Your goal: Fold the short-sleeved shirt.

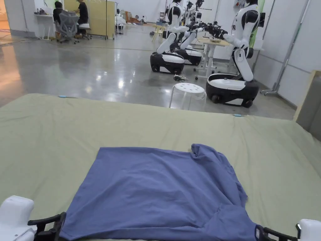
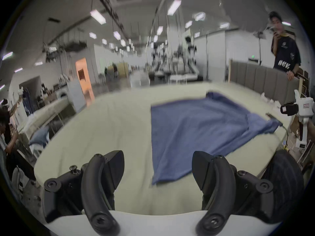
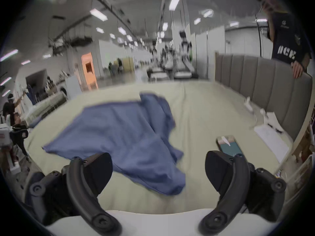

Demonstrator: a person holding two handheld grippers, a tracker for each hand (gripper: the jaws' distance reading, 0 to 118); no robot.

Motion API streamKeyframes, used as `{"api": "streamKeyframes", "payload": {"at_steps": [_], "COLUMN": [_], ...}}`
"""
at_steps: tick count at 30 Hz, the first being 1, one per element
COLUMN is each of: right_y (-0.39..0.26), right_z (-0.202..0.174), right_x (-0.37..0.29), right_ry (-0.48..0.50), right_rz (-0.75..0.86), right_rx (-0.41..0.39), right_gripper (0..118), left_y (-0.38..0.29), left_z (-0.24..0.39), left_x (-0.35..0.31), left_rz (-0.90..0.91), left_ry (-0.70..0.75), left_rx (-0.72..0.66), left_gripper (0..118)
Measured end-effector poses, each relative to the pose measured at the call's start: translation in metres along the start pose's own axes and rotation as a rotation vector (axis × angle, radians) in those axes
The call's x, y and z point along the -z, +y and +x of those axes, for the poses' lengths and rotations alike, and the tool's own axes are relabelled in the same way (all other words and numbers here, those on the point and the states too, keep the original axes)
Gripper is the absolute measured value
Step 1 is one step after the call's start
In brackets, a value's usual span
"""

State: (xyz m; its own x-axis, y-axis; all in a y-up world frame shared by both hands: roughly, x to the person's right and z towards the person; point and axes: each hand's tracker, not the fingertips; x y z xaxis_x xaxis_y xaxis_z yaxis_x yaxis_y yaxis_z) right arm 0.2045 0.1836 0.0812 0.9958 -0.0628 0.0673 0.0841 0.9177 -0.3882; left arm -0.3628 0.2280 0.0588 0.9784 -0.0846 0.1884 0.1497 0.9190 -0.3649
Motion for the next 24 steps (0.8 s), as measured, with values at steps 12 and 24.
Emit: {"api": "streamKeyframes", "payload": {"at_steps": [12,24], "right_y": [0.011,0.001], "right_z": [-0.062,-0.051], "right_x": [-0.048,-0.036], "right_ry": [-0.013,-0.027], "right_rz": [0.226,0.143], "right_rx": [0.020,0.056], "right_gripper": [3,3], "left_y": [-0.034,-0.066], "left_z": [0.025,-0.012], "left_x": [-0.022,0.056], "left_rz": [-0.024,-0.240], "left_ry": [0.080,0.044], "left_rx": [-0.065,0.028], "left_gripper": [4,87]}}
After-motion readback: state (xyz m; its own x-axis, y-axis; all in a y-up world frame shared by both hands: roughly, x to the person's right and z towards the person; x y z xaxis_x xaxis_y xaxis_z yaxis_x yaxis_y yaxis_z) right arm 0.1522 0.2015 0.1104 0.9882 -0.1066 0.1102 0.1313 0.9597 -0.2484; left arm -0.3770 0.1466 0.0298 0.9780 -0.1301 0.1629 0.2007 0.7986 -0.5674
